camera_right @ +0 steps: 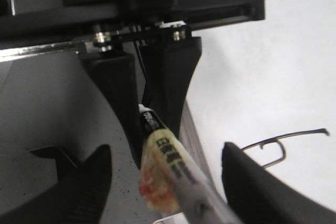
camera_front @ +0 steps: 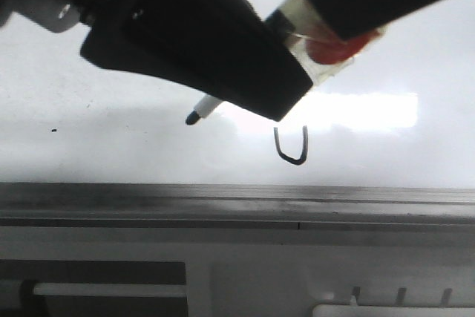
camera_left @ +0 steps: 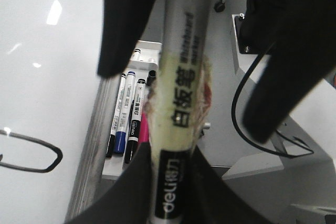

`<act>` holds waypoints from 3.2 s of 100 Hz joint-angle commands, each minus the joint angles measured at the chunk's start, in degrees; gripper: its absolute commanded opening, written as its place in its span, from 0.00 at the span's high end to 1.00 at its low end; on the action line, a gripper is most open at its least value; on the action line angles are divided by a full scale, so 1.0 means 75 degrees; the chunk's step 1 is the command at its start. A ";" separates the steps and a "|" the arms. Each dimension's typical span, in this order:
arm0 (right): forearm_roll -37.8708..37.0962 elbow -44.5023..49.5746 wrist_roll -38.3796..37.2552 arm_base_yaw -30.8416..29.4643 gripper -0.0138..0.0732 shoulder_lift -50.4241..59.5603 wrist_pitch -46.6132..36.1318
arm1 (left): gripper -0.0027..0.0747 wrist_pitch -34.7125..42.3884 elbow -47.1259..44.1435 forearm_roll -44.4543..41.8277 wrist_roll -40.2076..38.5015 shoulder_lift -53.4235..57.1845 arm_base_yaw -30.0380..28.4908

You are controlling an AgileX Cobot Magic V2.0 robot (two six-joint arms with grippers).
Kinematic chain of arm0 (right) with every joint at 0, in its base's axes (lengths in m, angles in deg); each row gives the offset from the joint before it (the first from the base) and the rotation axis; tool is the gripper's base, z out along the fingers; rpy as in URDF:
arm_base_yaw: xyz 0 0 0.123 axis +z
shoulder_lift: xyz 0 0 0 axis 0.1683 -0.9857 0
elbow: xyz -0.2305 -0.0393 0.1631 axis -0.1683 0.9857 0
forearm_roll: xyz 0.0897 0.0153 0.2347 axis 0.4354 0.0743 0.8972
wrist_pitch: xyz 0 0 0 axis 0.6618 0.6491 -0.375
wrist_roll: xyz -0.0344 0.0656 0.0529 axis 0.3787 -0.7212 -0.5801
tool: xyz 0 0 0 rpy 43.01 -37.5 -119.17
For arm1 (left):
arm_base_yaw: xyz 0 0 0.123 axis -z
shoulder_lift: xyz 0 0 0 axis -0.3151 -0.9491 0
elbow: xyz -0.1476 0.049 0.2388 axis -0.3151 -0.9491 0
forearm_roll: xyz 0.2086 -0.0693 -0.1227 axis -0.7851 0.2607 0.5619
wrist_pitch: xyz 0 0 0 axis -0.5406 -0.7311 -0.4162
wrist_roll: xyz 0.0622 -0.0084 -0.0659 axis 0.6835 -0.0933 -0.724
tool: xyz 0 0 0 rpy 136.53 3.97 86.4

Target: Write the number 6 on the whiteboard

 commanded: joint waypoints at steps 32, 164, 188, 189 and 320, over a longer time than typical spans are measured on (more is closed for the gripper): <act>-0.0091 -0.0217 -0.0249 -0.1865 0.84 0.2409 -0.0464 | 0.99 0.3457 -0.0756 0.2478 -0.1777 0.0804 -0.0256; -0.0024 0.0140 -0.0720 -0.2266 0.92 0.2588 -0.0129 | 0.99 0.9697 -0.1079 0.4083 -0.3758 -0.1149 0.2000; -0.0024 0.0140 -0.0720 -0.2266 0.92 0.2588 -0.0153 | 0.99 1.0161 -0.1079 0.3707 -0.3758 -0.1149 0.2000; -0.0024 0.0140 -0.0720 -0.2266 0.92 0.2588 -0.0160 | 0.99 1.0178 -0.1079 0.3692 -0.3758 -0.1149 0.2000; 0.0190 0.0140 -0.0720 -0.2266 0.92 0.2588 -0.0227 | 0.99 1.0400 -0.1343 0.4109 -0.3758 -0.1506 0.2000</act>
